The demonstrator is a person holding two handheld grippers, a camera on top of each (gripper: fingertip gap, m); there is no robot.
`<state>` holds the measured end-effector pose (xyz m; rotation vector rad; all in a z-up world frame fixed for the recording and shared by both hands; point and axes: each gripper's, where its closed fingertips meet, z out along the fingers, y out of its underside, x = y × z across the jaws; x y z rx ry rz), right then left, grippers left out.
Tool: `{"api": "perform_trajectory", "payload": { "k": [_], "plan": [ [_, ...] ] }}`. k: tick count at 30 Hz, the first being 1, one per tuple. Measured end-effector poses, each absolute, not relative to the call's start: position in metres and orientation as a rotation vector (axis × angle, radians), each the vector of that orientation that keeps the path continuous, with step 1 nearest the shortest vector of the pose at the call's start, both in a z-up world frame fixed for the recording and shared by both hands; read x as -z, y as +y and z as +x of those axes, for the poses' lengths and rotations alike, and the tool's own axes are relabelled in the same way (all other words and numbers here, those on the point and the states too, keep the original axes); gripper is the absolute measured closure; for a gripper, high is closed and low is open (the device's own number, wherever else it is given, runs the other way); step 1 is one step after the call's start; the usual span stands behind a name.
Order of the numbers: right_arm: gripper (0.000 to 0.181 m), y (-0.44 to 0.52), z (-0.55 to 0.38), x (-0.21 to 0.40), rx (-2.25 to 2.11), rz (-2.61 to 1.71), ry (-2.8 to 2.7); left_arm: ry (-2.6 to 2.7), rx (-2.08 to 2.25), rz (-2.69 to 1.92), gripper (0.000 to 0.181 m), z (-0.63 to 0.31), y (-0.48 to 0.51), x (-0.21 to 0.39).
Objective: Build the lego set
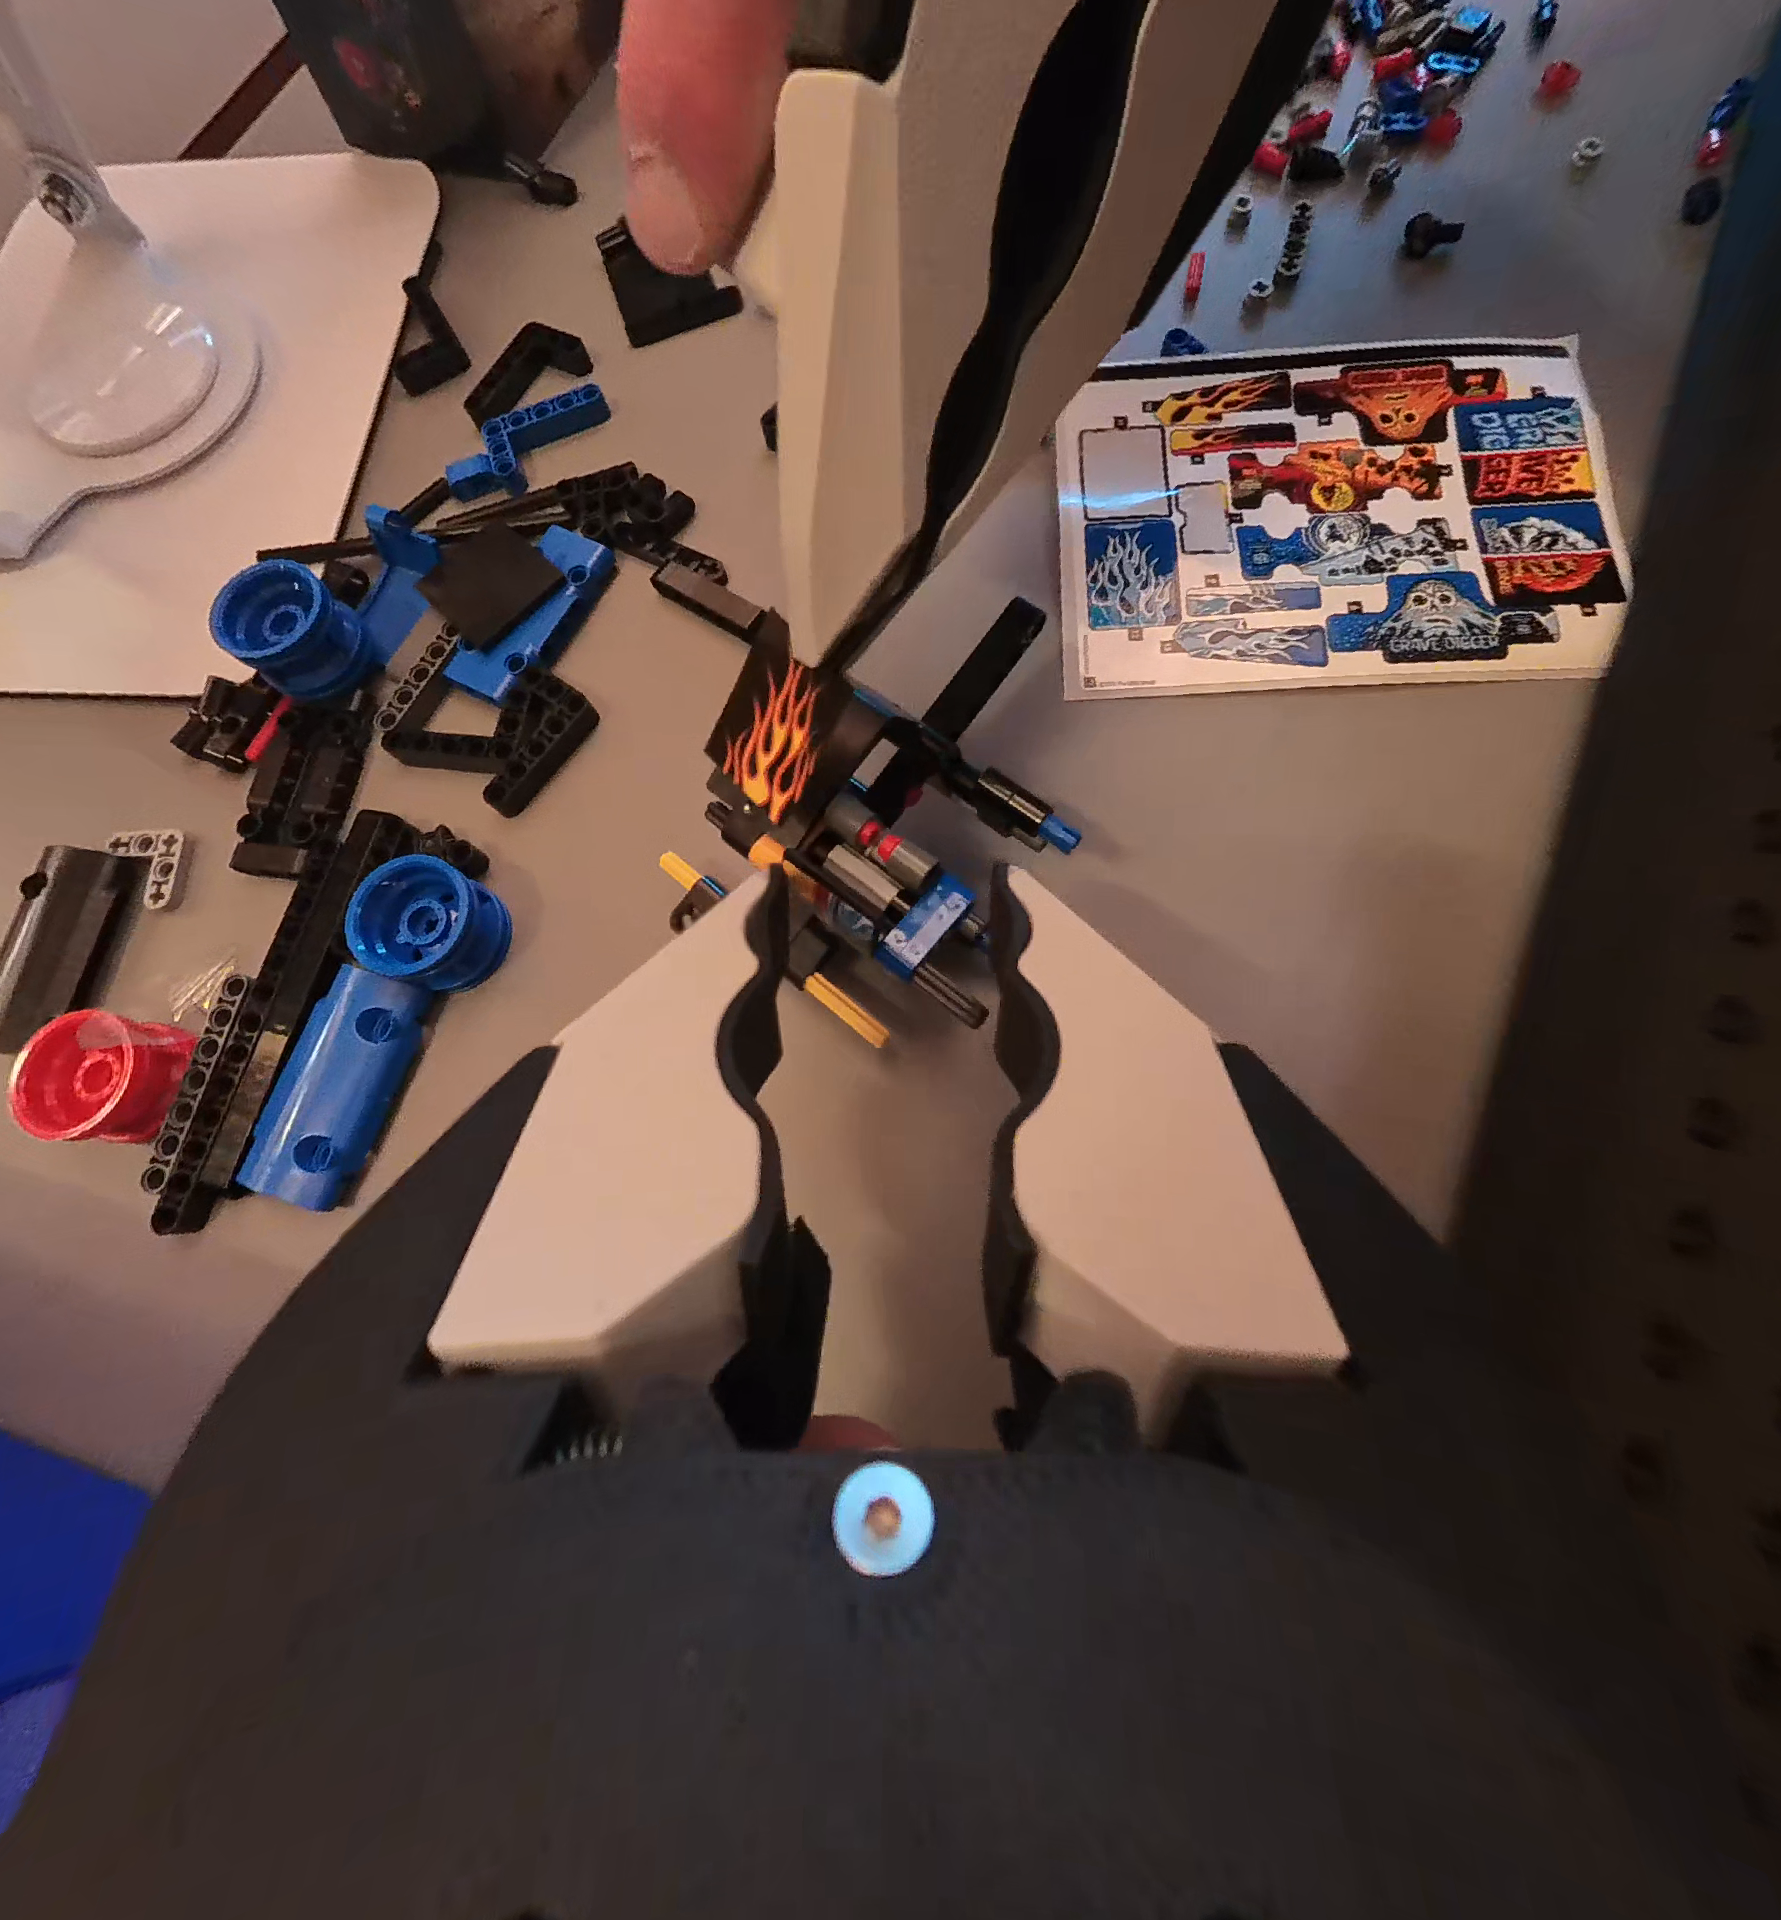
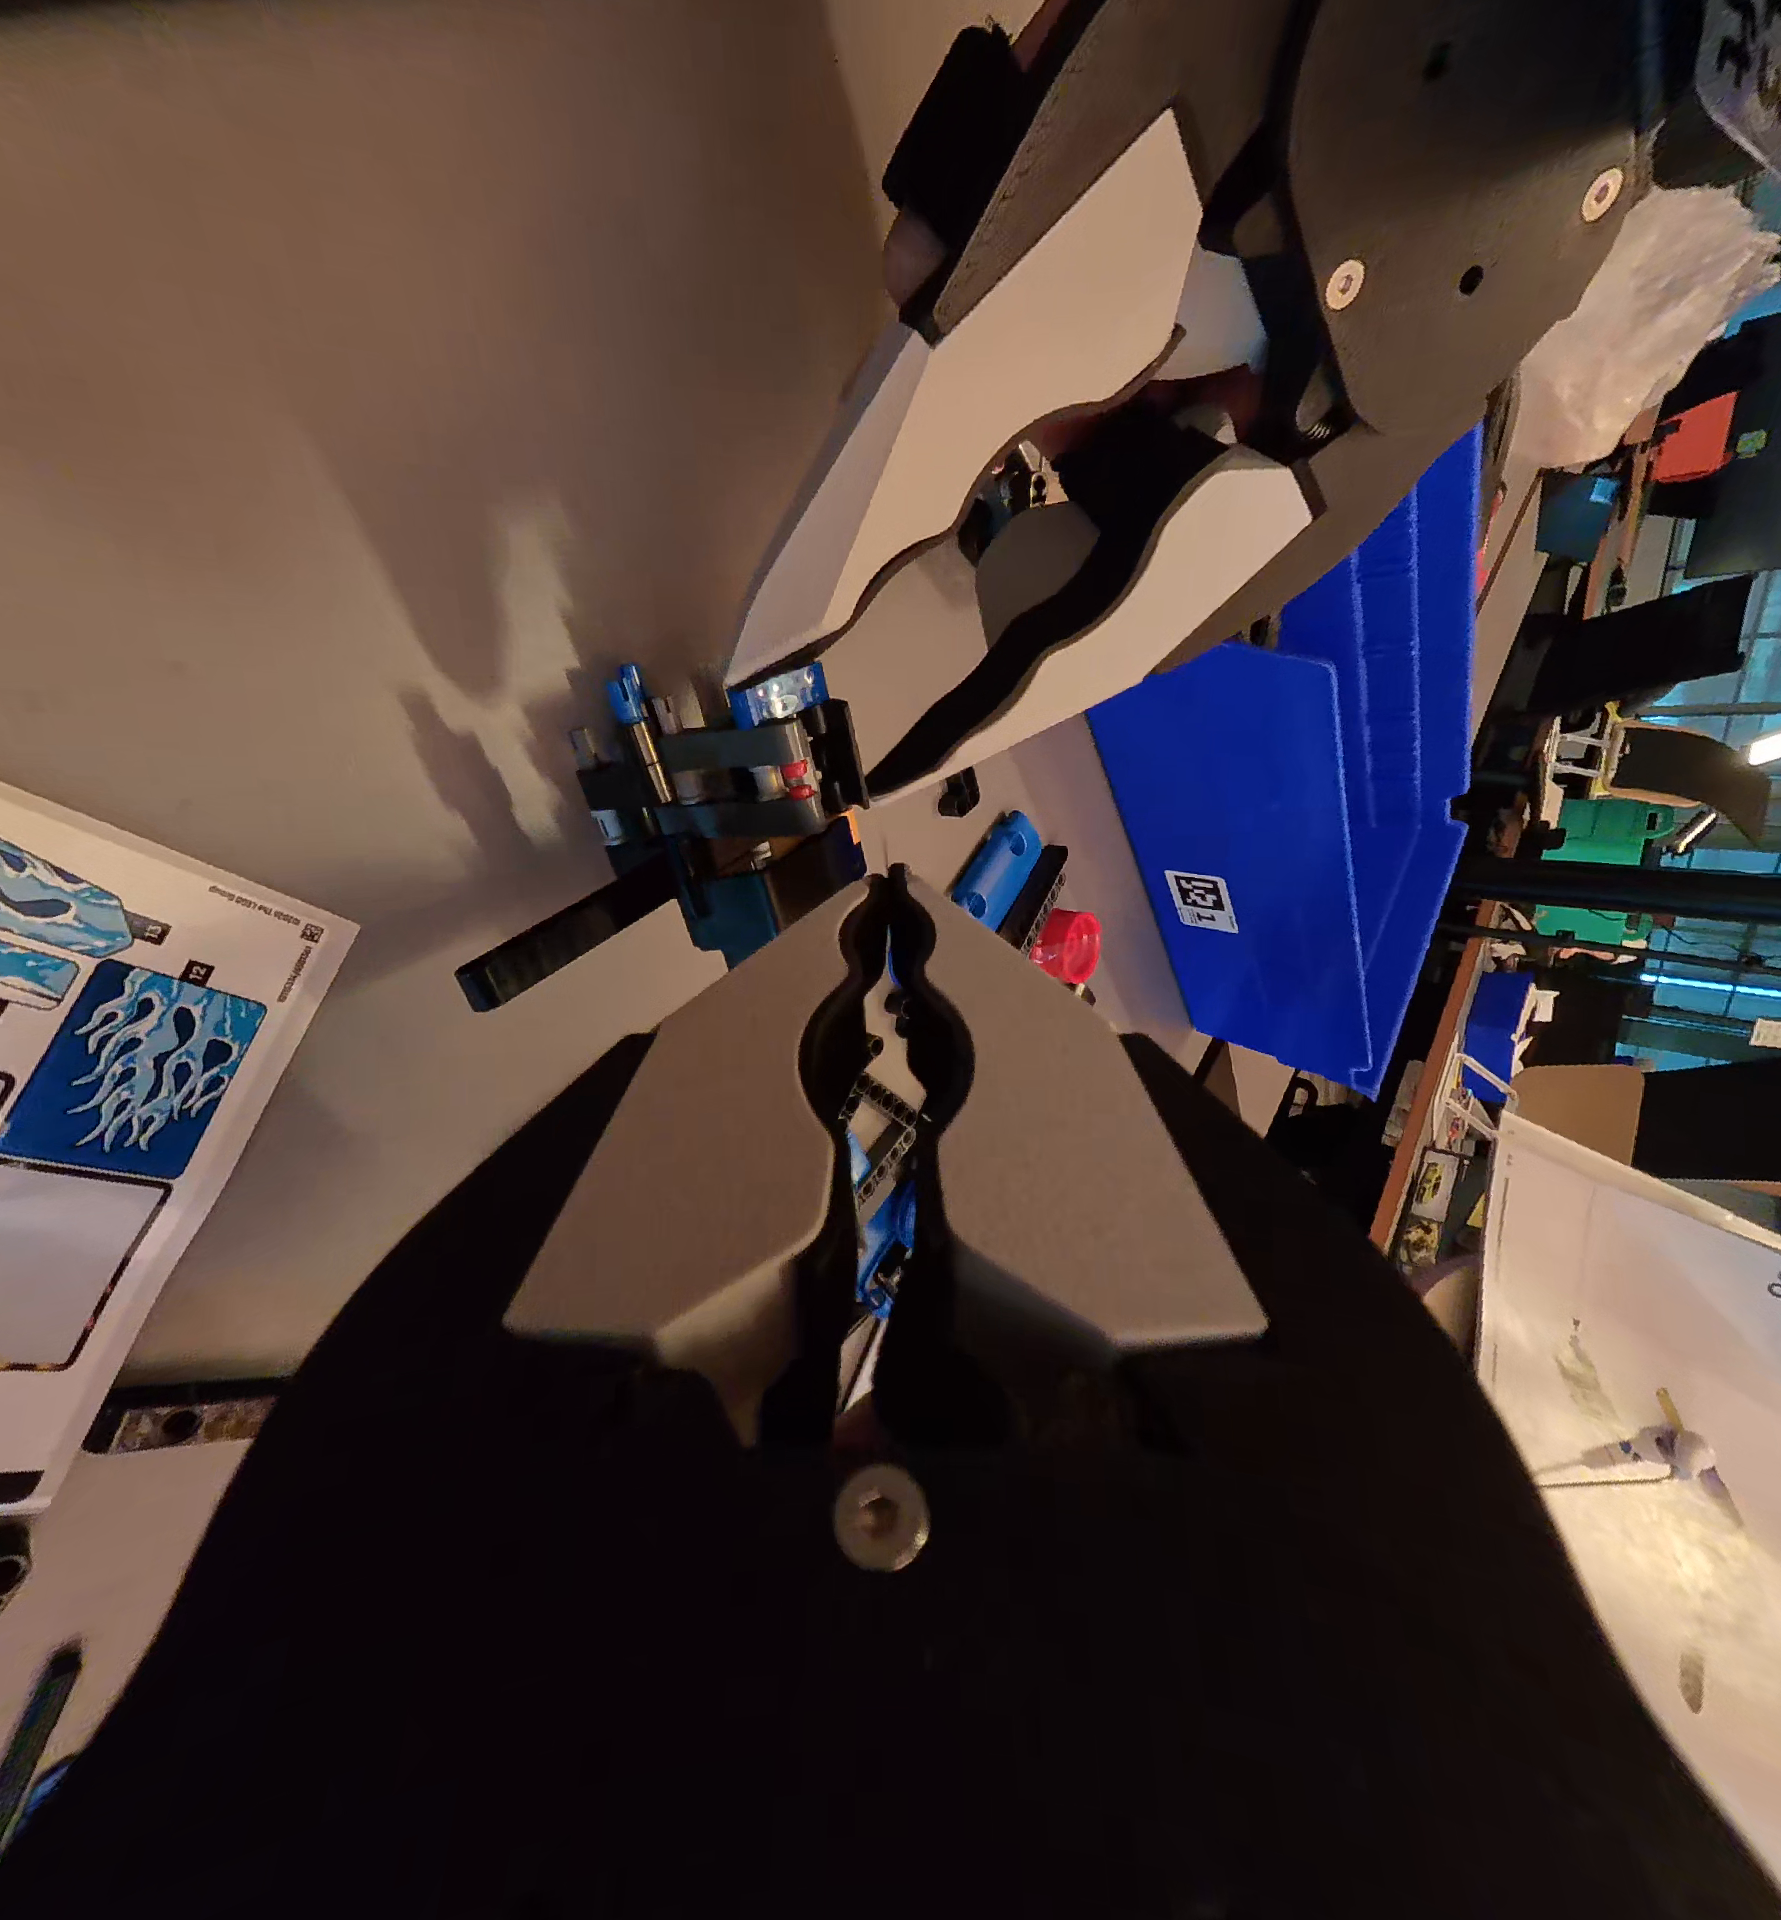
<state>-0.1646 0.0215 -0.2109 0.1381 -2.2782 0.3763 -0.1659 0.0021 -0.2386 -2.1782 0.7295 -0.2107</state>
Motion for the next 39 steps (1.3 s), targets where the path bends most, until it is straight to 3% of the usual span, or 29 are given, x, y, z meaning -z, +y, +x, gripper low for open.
{"api": "perform_trajectory", "payload": {
  "k": [39],
  "plan": [
    [0.181,0.024,-0.164,0.223,-0.378,0.185,-2.314,0.747,0.211,-2.188,0.149,-0.168,0.003,0.245]
  ]
}}
